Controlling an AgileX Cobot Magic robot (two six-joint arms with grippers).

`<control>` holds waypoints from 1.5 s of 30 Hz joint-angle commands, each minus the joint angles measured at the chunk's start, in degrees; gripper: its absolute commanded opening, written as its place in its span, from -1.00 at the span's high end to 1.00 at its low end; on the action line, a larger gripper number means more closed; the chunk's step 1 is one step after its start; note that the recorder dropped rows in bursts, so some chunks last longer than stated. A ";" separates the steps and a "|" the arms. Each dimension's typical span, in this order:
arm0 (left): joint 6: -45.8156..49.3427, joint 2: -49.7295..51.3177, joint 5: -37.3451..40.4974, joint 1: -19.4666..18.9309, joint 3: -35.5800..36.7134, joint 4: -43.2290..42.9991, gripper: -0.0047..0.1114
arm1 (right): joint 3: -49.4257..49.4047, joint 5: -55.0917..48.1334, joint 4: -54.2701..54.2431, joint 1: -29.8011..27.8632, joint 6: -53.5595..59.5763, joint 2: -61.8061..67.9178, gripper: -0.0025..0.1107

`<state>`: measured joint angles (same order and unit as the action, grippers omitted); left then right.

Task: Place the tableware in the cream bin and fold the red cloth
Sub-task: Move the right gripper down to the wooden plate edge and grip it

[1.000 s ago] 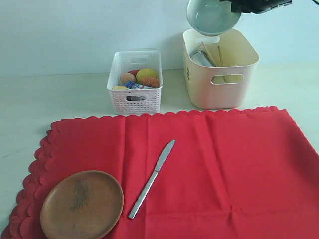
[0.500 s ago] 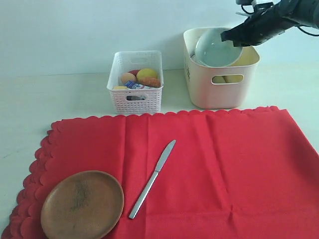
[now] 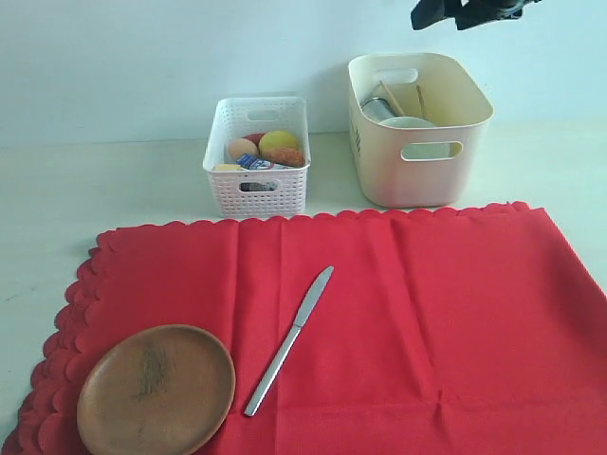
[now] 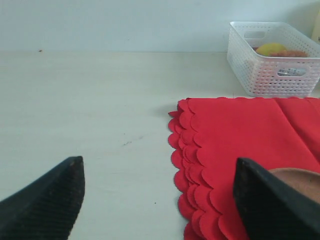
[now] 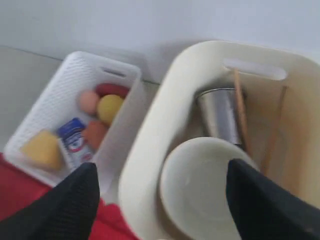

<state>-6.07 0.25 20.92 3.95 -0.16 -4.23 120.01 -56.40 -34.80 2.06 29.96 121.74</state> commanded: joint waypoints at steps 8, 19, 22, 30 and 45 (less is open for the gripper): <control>-0.13 -0.25 -0.65 0.30 0.16 -0.08 -0.42 | -1.38 -13.56 -14.61 10.03 10.60 -2.08 -0.16; -0.13 -0.25 -0.65 0.30 0.16 -0.08 -0.42 | -22.71 -13.56 -11.45 25.24 22.25 0.31 -0.13; -0.13 -0.25 -0.65 0.30 0.16 -0.08 -0.42 | -24.59 -11.45 -8.39 28.36 22.25 3.11 -0.13; -0.13 -0.25 -0.65 0.30 0.16 -0.08 -0.42 | -24.73 -3.93 -6.32 35.53 17.87 10.36 -0.13; -0.13 -0.25 -0.65 0.30 0.16 -0.08 -0.42 | -24.73 -4.77 -7.40 35.95 11.93 11.06 -0.09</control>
<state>-6.07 0.25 20.92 3.95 -0.16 -4.23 95.46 -58.60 -40.18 37.98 42.08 133.04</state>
